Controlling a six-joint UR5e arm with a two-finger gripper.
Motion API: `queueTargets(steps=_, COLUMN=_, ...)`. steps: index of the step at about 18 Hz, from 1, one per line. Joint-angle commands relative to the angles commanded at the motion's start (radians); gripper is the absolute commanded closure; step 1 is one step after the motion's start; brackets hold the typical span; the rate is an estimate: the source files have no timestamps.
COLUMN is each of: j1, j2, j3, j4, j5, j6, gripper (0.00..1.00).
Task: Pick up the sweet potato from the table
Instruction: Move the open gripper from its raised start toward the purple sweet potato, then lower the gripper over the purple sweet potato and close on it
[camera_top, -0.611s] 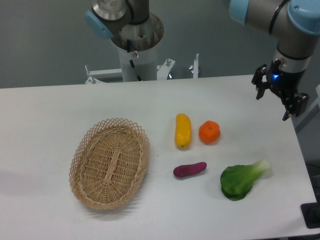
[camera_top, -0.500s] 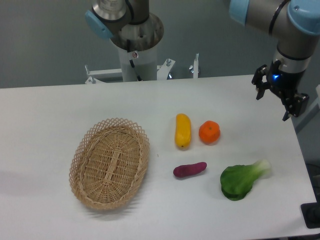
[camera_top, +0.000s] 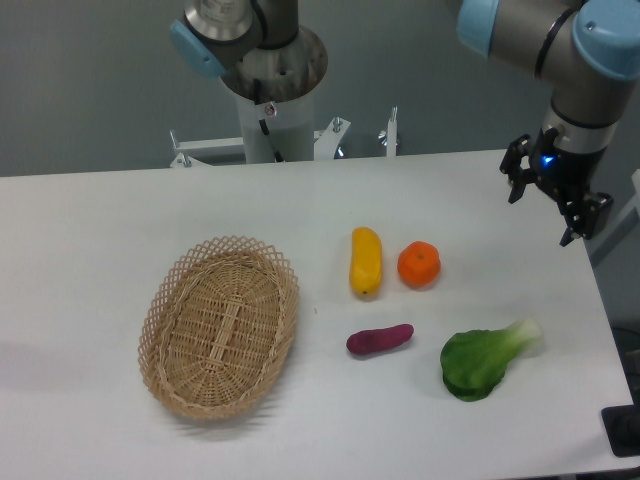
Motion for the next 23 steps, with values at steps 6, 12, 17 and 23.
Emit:
queueTargets(steps=6, j1=-0.117, j2=-0.048, j3=-0.008, j4=0.063, j5=0.008, j6=-0.198, gripper=0.00)
queueTargets(steps=12, j1=-0.230, j2=-0.113, j3=-0.052, j4=0.209, j5=0.063, j6=-0.293, gripper=0.00)
queueTargets(steps=17, j1=-0.244, j2=-0.130, j3=-0.139, j4=0.299, j5=0.064, j6=-0.293, gripper=0.00)
queueTargets(steps=23, j1=-0.305, j2=-0.164, j3=-0.227, j4=0.436, j5=0.130, j6=-0.287, gripper=0.00)
